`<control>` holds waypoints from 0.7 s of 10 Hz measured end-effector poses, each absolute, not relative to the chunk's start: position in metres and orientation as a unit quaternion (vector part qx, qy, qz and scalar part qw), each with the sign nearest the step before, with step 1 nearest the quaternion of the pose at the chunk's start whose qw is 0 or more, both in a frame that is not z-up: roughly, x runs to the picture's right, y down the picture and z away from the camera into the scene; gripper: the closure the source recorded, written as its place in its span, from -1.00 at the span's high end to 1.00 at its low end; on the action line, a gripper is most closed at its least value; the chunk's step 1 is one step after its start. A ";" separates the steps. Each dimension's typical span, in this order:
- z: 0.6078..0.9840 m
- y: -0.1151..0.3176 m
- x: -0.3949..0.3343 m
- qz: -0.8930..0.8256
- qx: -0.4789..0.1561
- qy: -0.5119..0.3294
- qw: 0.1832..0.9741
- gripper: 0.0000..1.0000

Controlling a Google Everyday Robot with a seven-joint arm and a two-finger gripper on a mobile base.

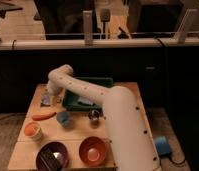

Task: Wipe red bowl with towel

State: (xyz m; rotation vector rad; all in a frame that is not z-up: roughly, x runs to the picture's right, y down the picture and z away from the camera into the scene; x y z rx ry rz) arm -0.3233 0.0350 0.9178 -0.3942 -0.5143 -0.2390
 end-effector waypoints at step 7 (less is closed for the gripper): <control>0.945 0.037 -0.317 -0.076 -0.200 -0.182 0.960 0.60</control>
